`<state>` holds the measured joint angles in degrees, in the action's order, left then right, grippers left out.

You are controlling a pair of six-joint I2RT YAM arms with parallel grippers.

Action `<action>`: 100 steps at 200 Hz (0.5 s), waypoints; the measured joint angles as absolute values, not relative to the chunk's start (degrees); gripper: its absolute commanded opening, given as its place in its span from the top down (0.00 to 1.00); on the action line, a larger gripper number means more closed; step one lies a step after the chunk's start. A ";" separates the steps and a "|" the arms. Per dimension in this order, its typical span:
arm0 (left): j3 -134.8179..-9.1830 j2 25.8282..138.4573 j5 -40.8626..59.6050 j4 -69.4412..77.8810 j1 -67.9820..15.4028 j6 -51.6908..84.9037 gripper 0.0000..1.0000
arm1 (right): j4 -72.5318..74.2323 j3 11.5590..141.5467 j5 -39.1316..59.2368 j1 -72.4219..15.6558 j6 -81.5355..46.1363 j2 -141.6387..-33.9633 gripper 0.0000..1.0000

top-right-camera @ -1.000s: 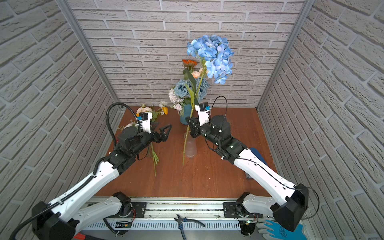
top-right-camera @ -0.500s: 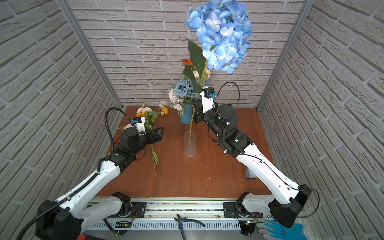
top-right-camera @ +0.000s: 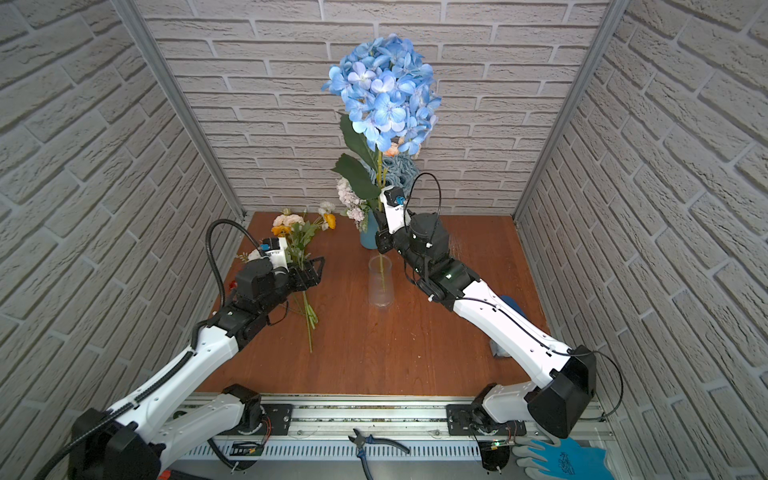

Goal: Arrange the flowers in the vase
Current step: 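Raise the hydrangea over the glass vase with the right gripper while the left withdraws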

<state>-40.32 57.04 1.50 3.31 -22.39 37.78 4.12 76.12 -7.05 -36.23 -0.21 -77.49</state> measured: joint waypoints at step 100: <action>-39.88 56.99 1.48 3.33 -22.17 38.41 0.02 | 6.02 80.49 -7.46 -36.21 1.15 -76.84 0.94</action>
<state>-39.88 56.99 1.48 3.33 -22.17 38.41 6.02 80.49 -7.46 -36.21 1.15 -76.84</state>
